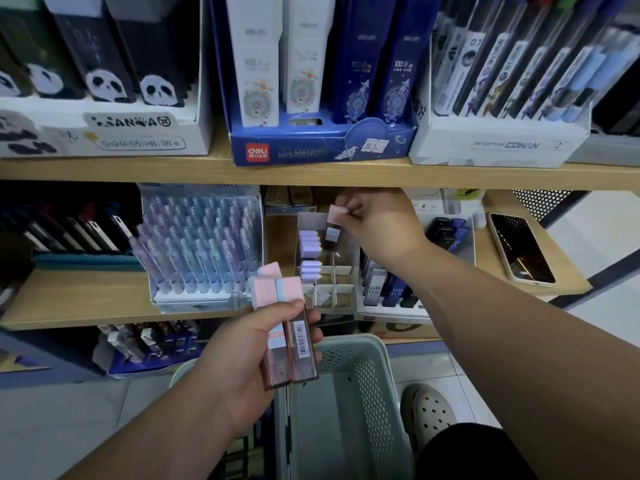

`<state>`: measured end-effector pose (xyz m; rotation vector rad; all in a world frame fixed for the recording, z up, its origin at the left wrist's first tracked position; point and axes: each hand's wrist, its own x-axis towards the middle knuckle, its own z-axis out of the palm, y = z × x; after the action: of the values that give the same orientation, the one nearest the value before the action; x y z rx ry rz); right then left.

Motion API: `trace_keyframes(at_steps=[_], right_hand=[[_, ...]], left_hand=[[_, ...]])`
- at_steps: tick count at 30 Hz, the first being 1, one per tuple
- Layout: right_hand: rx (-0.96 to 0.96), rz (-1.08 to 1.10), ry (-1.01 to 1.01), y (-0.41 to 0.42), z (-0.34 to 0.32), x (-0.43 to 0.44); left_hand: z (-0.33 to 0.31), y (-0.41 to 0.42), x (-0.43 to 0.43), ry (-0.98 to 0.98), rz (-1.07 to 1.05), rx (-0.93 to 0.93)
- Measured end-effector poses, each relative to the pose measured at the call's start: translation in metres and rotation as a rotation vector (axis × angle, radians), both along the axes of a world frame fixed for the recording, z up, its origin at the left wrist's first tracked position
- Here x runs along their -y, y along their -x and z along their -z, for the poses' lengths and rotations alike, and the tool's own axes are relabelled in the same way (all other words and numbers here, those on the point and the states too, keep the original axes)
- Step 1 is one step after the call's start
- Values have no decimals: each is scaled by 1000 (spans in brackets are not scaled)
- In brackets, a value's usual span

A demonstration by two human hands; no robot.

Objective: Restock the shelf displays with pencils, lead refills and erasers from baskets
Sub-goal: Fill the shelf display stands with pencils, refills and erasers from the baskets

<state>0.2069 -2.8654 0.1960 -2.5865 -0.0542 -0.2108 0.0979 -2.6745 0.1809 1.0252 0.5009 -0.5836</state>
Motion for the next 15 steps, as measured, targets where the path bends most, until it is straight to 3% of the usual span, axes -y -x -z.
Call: trace_keyframes(at_steps=[4,11,15], right_hand=[[20,-36,6,0,1,-3],[102,-20,251,0,11,-2],[137,-20,261,-1,14,0]], left_hand=[[1,0,-1,2,-3,-6],[-1,3,-6,-2,-11,11],[-4,5,-6,9,-3,16]])
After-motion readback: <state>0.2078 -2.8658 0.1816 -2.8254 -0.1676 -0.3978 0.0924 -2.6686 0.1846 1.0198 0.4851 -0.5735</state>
